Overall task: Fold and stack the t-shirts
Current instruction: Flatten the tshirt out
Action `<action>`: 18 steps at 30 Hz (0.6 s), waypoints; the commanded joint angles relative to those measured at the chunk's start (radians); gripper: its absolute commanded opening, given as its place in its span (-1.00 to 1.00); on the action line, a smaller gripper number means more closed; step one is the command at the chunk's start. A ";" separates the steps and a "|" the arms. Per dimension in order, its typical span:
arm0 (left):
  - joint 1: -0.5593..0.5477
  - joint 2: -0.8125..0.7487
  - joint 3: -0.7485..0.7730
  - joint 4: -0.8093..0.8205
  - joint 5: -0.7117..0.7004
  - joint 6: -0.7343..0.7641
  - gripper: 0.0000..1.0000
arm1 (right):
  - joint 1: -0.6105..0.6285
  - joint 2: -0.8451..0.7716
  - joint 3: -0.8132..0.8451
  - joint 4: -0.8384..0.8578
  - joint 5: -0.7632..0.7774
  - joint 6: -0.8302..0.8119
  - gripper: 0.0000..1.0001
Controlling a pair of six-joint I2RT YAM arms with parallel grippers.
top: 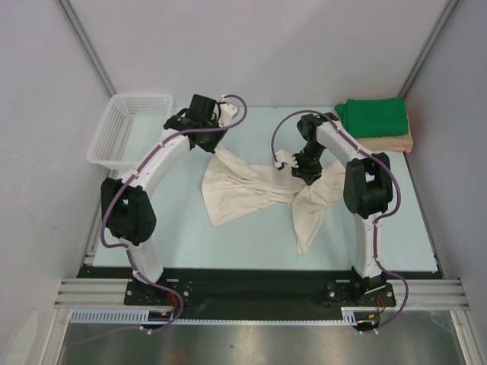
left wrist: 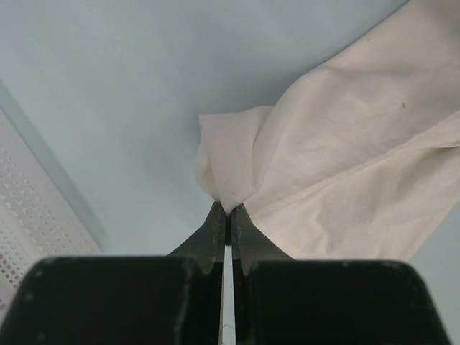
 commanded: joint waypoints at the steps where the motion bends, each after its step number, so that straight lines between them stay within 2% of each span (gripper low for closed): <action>1: -0.005 0.002 0.050 0.017 0.005 0.006 -0.99 | -0.004 -0.044 0.047 -0.193 -0.005 0.004 -0.29; 4: -0.005 0.009 0.050 0.017 0.012 0.005 -0.99 | -0.005 -0.045 0.049 -0.193 -0.004 0.008 -0.30; 7: -0.006 0.016 0.062 0.017 0.016 0.003 -0.99 | -0.008 -0.047 0.064 -0.190 -0.025 0.013 -0.77; 8: -0.006 0.018 0.065 0.014 0.019 0.003 -0.99 | -0.013 -0.044 0.093 -0.190 -0.033 0.021 -1.00; 12: -0.006 0.018 0.096 0.008 0.013 -0.001 -0.99 | -0.028 -0.021 0.242 -0.145 -0.091 0.122 -1.00; 14: -0.006 0.003 0.137 0.005 -0.003 0.002 -0.99 | -0.040 -0.021 0.318 -0.087 -0.090 0.243 -1.00; 16: -0.006 -0.013 0.183 -0.014 -0.007 -0.006 -0.99 | -0.069 -0.039 0.429 0.023 -0.085 0.332 -1.00; 17: -0.006 -0.034 0.229 -0.020 -0.006 -0.006 -0.99 | -0.080 -0.053 0.457 0.072 -0.080 0.440 -1.00; 18: -0.006 -0.050 0.252 -0.037 0.005 -0.004 -0.99 | -0.106 -0.074 0.495 0.176 -0.070 0.491 -1.00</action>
